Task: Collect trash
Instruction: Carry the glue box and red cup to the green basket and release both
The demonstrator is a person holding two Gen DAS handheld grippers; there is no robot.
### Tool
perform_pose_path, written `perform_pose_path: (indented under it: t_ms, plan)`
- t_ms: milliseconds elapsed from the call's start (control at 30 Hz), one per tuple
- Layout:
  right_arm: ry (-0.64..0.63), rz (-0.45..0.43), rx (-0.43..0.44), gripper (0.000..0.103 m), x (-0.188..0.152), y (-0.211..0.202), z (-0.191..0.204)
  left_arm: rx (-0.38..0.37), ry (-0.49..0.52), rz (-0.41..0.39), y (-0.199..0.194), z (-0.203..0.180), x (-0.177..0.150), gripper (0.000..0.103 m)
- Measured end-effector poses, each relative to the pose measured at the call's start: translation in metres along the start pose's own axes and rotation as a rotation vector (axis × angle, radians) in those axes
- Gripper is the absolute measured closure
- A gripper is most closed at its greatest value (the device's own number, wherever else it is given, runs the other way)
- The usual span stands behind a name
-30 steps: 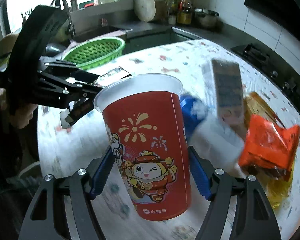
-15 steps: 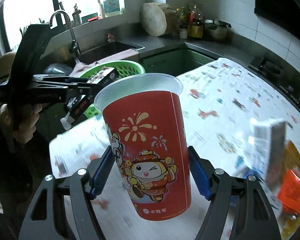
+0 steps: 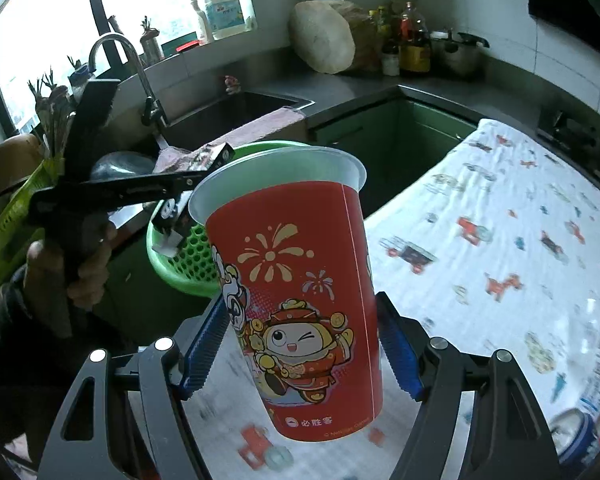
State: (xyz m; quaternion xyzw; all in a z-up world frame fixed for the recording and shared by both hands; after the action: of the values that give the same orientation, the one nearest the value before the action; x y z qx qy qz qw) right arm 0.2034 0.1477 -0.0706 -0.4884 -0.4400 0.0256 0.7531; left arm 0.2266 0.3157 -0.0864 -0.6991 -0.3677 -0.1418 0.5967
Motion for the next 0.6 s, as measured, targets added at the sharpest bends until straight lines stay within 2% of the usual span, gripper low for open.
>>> perform_pose_path:
  t_ms: [100,167,233,600]
  plan:
    - [0.005,0.005,0.013,0.033,0.007,0.014,0.009,0.009,-0.032,0.008,0.005,0.016,0.0,0.051]
    - [0.012,0.008,0.027,0.033,0.014,0.023,0.015,0.016,-0.038,-0.002,0.005,0.024,0.0,0.041]
    - [0.017,0.009,0.033,0.033,0.02,0.031,0.019,0.015,-0.041,-0.01,0.004,0.028,-0.001,0.037]
    - [0.023,0.007,0.045,0.033,0.05,0.069,0.041,0.025,-0.091,-0.039,-0.018,0.055,-0.012,0.032]
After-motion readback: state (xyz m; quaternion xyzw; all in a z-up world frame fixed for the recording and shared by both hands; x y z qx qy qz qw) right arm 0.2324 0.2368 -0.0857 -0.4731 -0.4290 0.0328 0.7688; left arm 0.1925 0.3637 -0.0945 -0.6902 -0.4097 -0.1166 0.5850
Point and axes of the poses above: each gripper's, at about its wrist camera, not at the fingertips, and y roughly the way its jaws point, z to its left, x to its top, the point moved 9 cm from there along y, roughly the way its jaws point, and after that the axes turned 3 degrees about -x, right-handed, at the moved point
